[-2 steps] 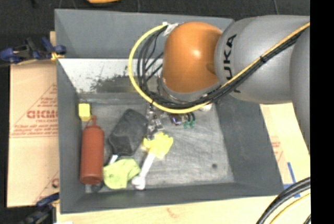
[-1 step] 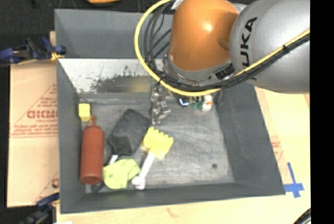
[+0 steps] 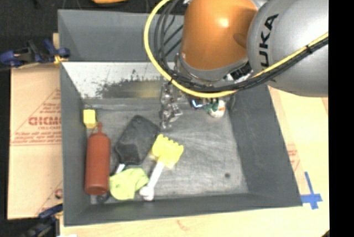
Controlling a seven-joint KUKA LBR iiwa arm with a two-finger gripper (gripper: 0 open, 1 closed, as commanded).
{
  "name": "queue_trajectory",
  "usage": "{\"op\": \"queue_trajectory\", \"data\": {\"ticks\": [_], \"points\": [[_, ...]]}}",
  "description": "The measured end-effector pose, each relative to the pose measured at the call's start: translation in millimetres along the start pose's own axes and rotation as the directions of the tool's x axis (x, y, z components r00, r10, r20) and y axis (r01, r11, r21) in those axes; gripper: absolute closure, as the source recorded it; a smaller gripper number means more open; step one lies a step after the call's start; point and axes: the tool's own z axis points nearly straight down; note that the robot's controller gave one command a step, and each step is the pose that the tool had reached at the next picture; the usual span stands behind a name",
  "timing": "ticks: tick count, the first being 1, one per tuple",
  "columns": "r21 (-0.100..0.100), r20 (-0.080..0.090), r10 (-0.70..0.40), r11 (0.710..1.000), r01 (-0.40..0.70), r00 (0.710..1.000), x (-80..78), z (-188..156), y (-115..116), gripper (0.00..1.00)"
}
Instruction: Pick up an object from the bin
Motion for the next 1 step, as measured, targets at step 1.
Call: {"op": "queue_trajectory", "data": {"ticks": [1], "points": [[0.001, 0.006, -0.016, 1.000, 0.016, 1.000, -13.1, -35.6, -7.0, 1.00]]}}
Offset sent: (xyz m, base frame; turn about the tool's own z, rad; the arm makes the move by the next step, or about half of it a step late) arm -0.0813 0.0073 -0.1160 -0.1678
